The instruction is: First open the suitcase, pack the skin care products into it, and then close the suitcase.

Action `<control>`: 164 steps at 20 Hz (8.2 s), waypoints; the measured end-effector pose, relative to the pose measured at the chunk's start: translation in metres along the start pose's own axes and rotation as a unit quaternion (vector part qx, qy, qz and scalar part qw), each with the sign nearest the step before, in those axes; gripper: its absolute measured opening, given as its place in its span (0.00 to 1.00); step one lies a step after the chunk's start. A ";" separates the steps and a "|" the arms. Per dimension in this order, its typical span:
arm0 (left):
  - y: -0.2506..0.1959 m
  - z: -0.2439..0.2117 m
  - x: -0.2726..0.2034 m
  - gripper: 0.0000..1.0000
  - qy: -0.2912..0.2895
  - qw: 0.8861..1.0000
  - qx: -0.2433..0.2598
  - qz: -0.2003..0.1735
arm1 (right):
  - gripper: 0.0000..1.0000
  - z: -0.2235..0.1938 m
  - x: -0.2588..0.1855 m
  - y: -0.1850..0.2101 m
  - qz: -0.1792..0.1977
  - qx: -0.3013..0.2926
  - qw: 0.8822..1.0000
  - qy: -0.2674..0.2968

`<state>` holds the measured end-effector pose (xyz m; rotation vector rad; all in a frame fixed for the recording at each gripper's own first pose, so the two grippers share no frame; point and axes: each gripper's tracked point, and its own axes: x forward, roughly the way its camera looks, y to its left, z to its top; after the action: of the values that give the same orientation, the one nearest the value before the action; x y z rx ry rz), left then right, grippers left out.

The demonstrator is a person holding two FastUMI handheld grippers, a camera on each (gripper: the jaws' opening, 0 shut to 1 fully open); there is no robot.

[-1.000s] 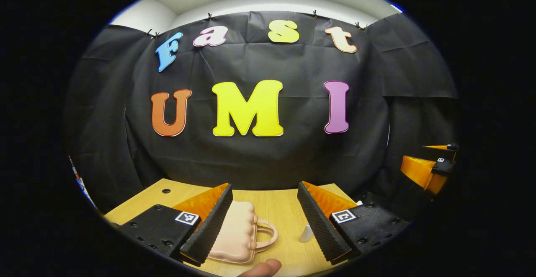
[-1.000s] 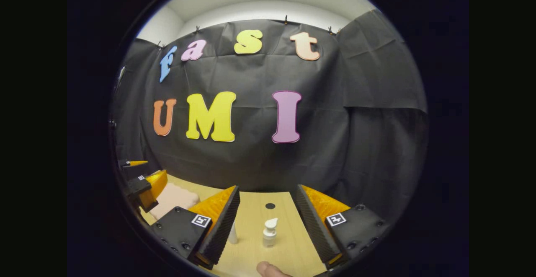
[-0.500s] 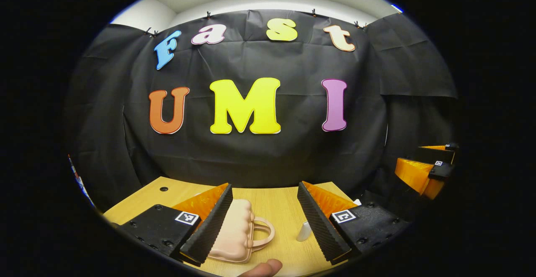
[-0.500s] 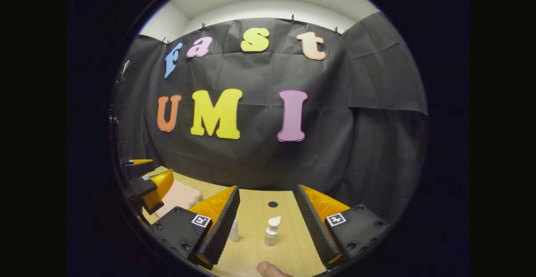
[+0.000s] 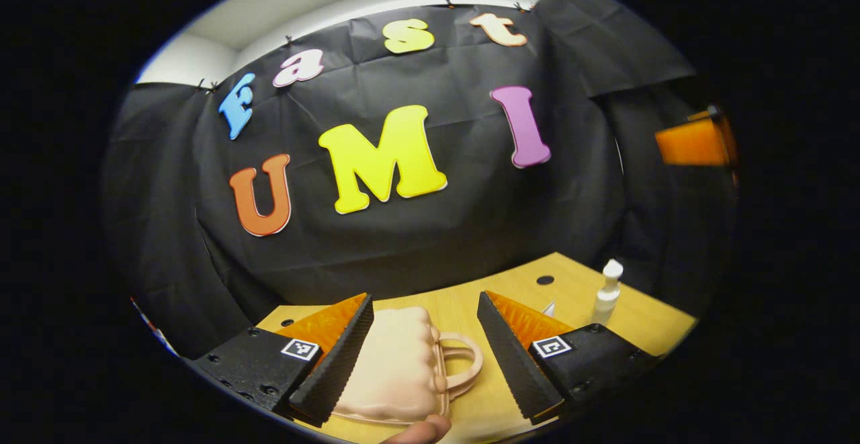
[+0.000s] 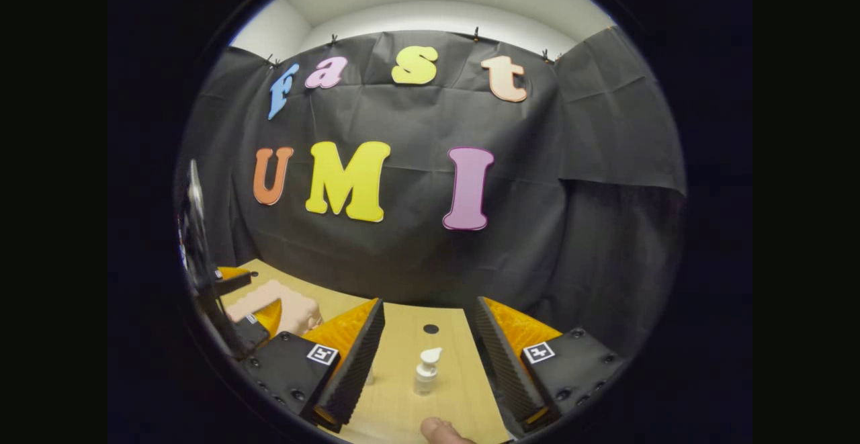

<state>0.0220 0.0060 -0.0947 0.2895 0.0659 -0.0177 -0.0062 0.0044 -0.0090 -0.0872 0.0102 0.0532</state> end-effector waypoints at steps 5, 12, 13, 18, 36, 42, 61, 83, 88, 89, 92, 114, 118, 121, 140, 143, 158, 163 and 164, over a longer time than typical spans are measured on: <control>-0.027 -0.055 0.014 0.99 0.023 0.995 0.097 -0.030 | 0.81 -0.002 -0.005 -0.027 -0.044 0.006 0.999 -0.007; -0.039 -0.133 0.035 0.98 0.081 0.957 0.277 -0.031 | 0.81 -0.012 -0.007 -0.058 -0.083 0.016 0.996 -0.001; -0.036 -0.139 0.039 0.97 0.093 0.953 0.287 -0.022 | 0.81 -0.015 -0.008 -0.059 -0.083 0.015 0.996 0.003; -0.040 -0.144 0.065 0.94 0.104 0.913 0.396 -0.007 | 0.81 -0.026 -0.012 -0.062 -0.082 0.004 0.996 0.017; -0.029 -0.146 0.071 0.06 0.185 0.890 0.410 -0.073 | 0.81 -0.042 -0.017 -0.041 -0.070 0.002 0.996 0.059; 0.013 -0.080 0.067 0.03 0.167 0.930 0.317 -0.081 | 0.80 -0.039 -0.013 -0.017 -0.066 0.019 0.996 0.059; 0.333 -0.083 0.056 0.03 0.189 0.973 0.114 0.069 | 0.80 -0.013 0.017 0.090 -0.057 0.011 0.995 0.077; 0.416 -0.354 0.076 0.03 0.333 0.942 -0.051 0.004 | 0.81 -0.041 -0.004 0.134 -0.075 -0.056 0.987 0.133; 0.415 -0.357 0.078 0.05 0.321 0.943 -0.090 0.010 | 0.81 -0.047 -0.005 0.129 -0.084 -0.053 0.984 0.147; 0.416 -0.357 0.077 0.08 0.318 0.943 -0.096 0.012 | 0.81 -0.049 -0.006 0.130 -0.084 -0.053 0.984 0.148; 0.430 -0.359 0.076 0.27 0.312 0.945 -0.089 0.042 | 0.81 -0.052 -0.006 0.133 -0.081 -0.054 0.984 0.151; 0.130 -0.141 0.027 0.97 0.183 0.962 -0.148 -0.141 | 0.81 -0.068 0.015 0.087 -0.011 -0.057 0.989 0.138; 0.039 -0.112 0.030 0.98 0.179 0.952 -0.151 -0.199 | 0.81 -0.080 0.019 0.055 -0.009 -0.055 0.988 0.145; -0.023 -0.101 0.035 0.98 0.181 0.945 -0.135 -0.238 | 0.81 -0.095 0.021 0.034 -0.005 -0.051 0.986 0.159; -0.202 -0.155 0.111 0.87 0.253 0.920 -0.107 -0.278 | 0.81 -0.174 0.088 -0.034 0.024 -0.052 0.968 0.245; -0.207 -0.159 0.112 0.51 0.256 0.920 -0.106 -0.278 | 0.81 -0.190 0.104 -0.027 0.043 -0.052 0.965 0.254; -0.133 -0.105 0.017 0.47 0.275 0.924 -0.084 -0.252 | 0.81 -0.264 0.195 0.008 0.055 -0.010 0.957 0.284; -0.042 -0.087 -0.014 0.47 0.282 0.937 -0.090 -0.187 | 0.52 -0.272 0.201 0.006 0.023 0.010 0.957 0.288; -0.024 -0.087 -0.015 0.47 0.283 0.939 -0.094 -0.171 | 0.52 -0.272 0.199 0.007 0.021 0.009 0.957 0.291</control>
<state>0.0014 0.0083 -0.1832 0.0805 0.6880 -0.2732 0.1898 -0.0015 -0.2833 -0.0829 0.6019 0.0681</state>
